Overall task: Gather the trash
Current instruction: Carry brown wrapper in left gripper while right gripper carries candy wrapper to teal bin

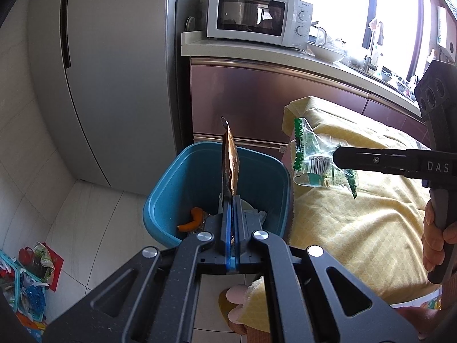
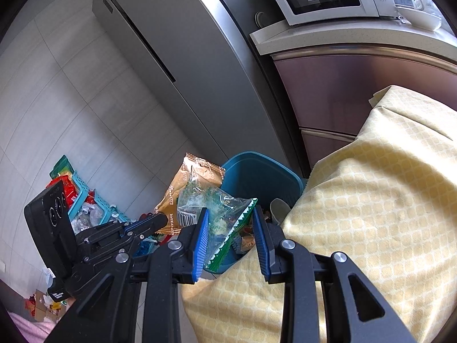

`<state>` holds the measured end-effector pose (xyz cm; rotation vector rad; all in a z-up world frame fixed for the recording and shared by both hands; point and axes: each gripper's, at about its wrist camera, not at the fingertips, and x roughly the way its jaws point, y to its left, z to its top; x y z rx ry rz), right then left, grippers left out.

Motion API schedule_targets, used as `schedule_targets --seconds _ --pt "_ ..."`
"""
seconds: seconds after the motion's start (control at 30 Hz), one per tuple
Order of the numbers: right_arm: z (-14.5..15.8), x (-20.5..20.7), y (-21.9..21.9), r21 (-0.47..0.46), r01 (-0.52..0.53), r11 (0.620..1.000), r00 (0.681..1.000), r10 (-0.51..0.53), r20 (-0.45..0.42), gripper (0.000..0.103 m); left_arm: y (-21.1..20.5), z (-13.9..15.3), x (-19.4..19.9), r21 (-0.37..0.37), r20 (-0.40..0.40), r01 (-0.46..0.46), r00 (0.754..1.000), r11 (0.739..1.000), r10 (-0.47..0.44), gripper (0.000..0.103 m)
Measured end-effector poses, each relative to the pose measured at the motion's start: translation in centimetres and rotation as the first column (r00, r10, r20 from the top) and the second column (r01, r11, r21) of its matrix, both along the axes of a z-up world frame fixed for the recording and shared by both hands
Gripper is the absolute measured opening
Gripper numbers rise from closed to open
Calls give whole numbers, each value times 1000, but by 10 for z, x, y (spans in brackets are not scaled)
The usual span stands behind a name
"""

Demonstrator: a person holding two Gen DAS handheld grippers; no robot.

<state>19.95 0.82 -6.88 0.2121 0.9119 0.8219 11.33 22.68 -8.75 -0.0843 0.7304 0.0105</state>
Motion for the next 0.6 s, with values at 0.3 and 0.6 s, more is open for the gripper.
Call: schedule_targets --seconds 0.3,0.6 --pt "-2 5 10 -16 -7 1000 1000 7 -6 29 3 -4 4 -6 -10 -10 1000 1000 9 2" --pt "-6 7 21 -39 -8 999 1000 8 -11 29 6 -7 10 -10 -23 -12 1000 1000 12 2"
